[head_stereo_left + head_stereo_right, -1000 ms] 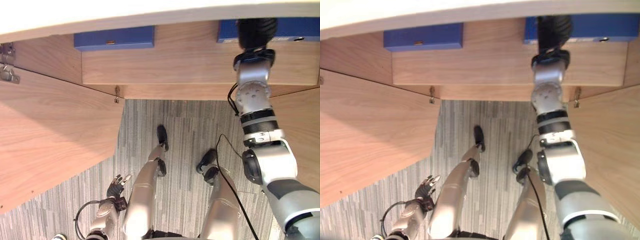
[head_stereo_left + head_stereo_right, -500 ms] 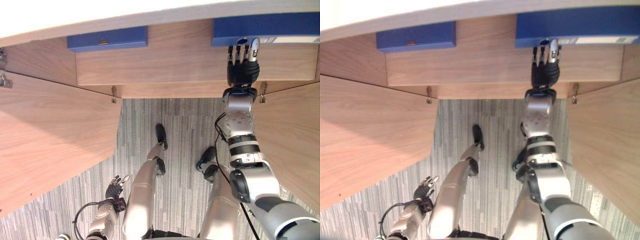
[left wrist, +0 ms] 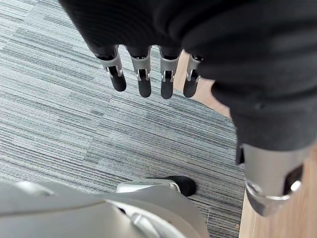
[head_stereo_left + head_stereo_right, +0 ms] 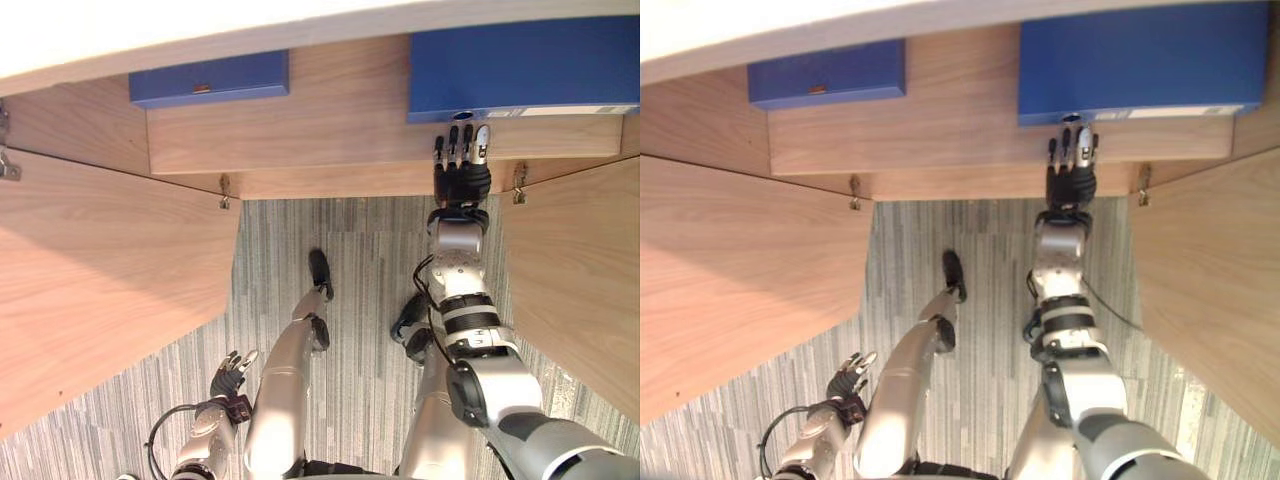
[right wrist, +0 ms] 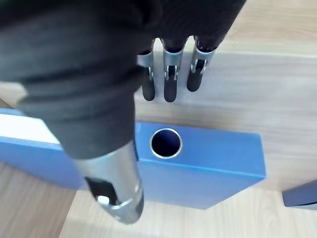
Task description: Walk over to the cabinet, pick up the folder, carry it to the office cabinet, place the folder inside the office cabinet, then close the office cabinet door
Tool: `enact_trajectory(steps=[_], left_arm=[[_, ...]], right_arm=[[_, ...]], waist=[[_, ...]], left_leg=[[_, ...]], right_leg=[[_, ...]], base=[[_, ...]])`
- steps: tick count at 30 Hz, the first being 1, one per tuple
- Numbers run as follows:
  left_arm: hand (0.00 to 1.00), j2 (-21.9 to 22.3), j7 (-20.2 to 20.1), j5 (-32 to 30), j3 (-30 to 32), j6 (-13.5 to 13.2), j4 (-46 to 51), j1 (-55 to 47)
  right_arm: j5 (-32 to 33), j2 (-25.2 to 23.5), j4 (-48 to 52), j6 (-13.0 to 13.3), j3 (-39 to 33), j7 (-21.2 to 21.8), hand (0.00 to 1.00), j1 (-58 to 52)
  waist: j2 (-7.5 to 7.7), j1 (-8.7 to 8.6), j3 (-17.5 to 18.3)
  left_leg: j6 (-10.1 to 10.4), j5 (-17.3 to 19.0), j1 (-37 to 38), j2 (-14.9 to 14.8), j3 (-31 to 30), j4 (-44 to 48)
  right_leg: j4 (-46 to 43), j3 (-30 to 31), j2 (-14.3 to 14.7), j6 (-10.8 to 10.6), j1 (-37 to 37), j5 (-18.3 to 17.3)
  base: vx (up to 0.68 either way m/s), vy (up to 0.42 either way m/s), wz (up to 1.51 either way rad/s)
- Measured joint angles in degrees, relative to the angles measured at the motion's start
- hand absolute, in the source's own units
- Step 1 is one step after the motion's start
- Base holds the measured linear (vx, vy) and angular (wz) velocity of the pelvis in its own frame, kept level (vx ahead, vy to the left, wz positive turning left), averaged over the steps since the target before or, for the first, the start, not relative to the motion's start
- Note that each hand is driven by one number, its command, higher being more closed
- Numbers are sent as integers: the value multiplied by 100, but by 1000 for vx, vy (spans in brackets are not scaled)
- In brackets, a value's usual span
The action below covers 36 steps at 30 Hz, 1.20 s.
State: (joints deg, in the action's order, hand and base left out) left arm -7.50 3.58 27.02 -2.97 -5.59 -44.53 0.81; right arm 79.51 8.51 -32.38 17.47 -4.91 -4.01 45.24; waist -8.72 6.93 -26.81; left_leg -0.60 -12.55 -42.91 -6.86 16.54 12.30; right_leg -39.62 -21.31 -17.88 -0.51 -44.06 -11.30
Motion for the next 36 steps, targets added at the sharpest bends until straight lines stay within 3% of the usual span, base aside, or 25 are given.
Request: enact_trajectory(steps=[7, 11, 18, 22, 25, 28, 30, 31, 33, 34, 36], left_arm=[[0, -17, -3, 2, -8, 4, -8, 0], [0, -27, -7, 6, -17, 4, -59, 5], [0, -73, -16, 22, -47, 16, -218, 4], [0, -108, -48, 58, -91, 11, -225, 4], [0, -136, -83, 82, -132, 4, -225, 4], [0, -137, -95, 179, -140, 5, -225, 4], [0, -140, -146, 178, -142, 2, -219, 4], [0, -144, -153, 177, -142, 0, -216, 4], [0, -174, -195, 158, -158, 0, -200, 3], [0, -178, -203, 153, -159, 0, -195, 2], [0, -195, -243, 148, -154, 5, -117, -47]], right_arm=[[-221, 133, -230, -235, 96, 5, 0, -4], [-308, 480, -341, -329, 275, 2, 0, 56], [-923, 1602, -611, -644, 741, -74, 0, 570], [-1473, 2395, -1313, -1085, 1466, -49, 0, 1213], [-1905, 2686, -1635, -1289, 1653, 21, 0, 1471], [-2594, 2967, -1953, -1453, 2014, 134, 0, 1657], [-3658, 3151, -2050, -1527, 2283, 327, 0, 1695], [-3877, 3193, -2088, -1541, 2338, 381, 0, 1717], [-5347, 3345, -2179, -1562, 2534, 633, 0, 1777], [-5634, 3368, -2180, -1567, 2540, 678, 0, 1773], [-6939, 3406, -2133, -1552, 2544, 801, 0, 1746]], waist=[[3, -25, 4], [3, -37, 7], [4, -112, 8], [4, -108, 8], [4, -109, 8], [5, -112, 7], [6, -120, 7], [7, -123, 8], [20, -124, 14], [24, -121, 16], [71, -125, 38]], left_leg=[[20, -16, 12, -36, 3, -16], [28, -74, 52, -33, 3, -121], [31, -136, 76, -20, -13, -217], [4, -162, 61, -60, -21, -216], [-5, -172, 27, -82, -44, -212], [-8, -173, -3, -88, -49, -202], [-8, -170, -2, -100, -49, -191], [-7, -170, -2, -103, -49, -188], [0, -164, 2, -122, -48, -185], [8, -159, 3, -128, -49, -185], [12, -157, 8, -137, -50, -186]], right_leg=[[58, -1, 54, 22, 18, 41], [100, -5, 79, 24, 30, 67], [133, -24, 92, 19, 41, 89], [173, -32, 148, 33, 41, 104], [198, -61, 174, 37, 37, 109], [205, -67, 180, 37, 20, 110], [213, -67, 191, 37, 29, 109], [213, -68, 194, 37, 31, 109], [220, -70, 213, 38, 39, 110], [226, -73, 220, 39, 43, 110], [237, -78, 231, 42, 50, 112]], base=[[0, 0, -1], [0, 0, 0], [-5, -37, 1], [-2, -56, -3], [6, -54, 0], [15, -50, 0], [8, -44, -1], [-2, -45, -2], [-9, -46, -2], [-10, -46, -1], [-7, -51, -1]])
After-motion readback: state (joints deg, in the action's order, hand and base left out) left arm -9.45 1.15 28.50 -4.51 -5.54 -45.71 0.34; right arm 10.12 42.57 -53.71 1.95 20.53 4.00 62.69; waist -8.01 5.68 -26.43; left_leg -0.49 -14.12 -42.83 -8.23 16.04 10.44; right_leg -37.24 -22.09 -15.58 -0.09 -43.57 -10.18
